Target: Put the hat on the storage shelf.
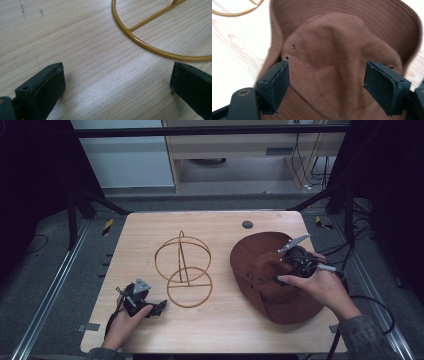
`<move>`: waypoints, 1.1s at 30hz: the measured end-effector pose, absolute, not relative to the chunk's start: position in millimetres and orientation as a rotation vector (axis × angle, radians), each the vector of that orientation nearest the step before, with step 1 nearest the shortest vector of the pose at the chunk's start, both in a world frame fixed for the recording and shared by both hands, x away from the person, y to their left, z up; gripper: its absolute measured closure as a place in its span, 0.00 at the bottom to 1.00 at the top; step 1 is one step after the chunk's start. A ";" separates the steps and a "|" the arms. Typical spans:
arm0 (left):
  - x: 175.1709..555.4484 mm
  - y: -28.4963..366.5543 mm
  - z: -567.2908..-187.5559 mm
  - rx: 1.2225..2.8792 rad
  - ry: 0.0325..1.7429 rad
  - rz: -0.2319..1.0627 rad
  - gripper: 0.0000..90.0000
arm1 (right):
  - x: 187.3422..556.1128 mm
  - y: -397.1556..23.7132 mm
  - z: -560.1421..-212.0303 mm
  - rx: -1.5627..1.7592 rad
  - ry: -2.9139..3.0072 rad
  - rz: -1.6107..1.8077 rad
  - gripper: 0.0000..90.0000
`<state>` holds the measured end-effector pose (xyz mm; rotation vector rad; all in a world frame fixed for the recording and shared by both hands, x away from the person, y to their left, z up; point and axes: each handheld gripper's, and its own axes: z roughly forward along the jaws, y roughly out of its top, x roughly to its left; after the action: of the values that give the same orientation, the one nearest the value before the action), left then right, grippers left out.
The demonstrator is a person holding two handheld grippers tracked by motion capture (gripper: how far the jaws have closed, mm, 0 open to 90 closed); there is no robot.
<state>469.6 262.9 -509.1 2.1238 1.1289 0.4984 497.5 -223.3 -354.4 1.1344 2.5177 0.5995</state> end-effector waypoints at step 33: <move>469.4 262.5 -509.3 2.116 1.135 0.497 0.00 | 562.1 -217.2 -366.8 1.233 2.601 0.429 0.16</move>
<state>469.4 262.5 -509.3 2.1160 1.1345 0.4968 562.1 -217.2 -366.8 1.2326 2.6009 0.4290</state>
